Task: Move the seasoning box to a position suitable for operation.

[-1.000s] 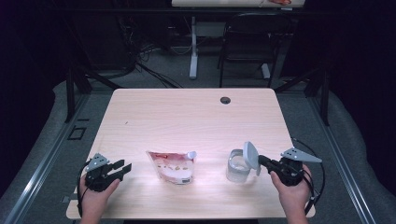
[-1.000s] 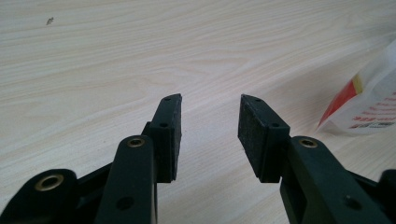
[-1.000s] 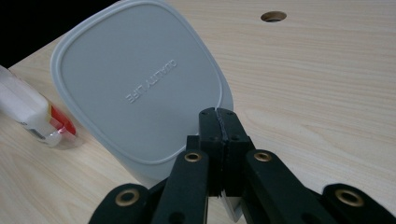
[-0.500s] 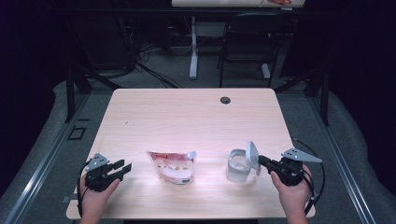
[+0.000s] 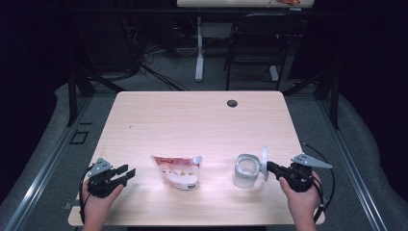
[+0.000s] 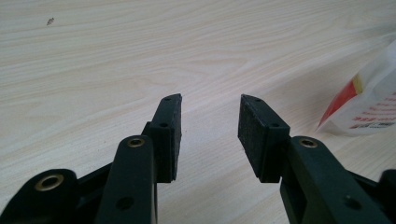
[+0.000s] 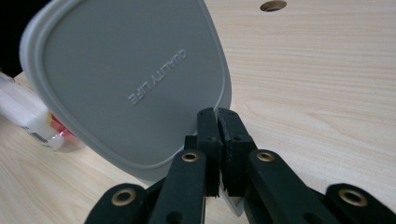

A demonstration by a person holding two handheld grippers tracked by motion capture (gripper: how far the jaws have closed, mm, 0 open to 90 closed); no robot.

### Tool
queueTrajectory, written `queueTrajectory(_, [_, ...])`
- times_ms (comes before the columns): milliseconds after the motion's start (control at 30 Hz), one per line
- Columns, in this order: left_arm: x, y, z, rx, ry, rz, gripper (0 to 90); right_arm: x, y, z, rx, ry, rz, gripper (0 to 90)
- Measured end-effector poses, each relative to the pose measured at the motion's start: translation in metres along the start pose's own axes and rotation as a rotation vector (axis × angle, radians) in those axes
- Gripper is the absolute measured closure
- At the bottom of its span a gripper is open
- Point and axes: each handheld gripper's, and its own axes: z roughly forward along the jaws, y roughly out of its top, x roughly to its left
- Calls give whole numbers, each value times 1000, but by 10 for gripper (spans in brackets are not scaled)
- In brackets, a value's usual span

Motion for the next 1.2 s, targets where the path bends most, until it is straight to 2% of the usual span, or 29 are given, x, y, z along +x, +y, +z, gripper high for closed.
queueTrajectory(467, [0, 0, -1, -1, -1, 3, 601, -5, -6, 1, 10, -9, 16, 849])
queueTrajectory(767, [-1, 0, -1, 5, -2, 5, 601, -5, -8, -1, 9, -31, 2, 817])
queueTrajectory(867, [-1, 0, -1, 5, -2, 4, 601, -4, -9, -3, 13, -68, -35, 797])
queueTrajectory(1000, [-2, 0, 0, -2, -3, 3, 601, -3, -10, -5, 11, -82, -47, 783])
queueTrajectory(1200, [-2, -1, 0, -4, -1, 3, 601, 0, -15, -9, 40, -116, -87, 759])
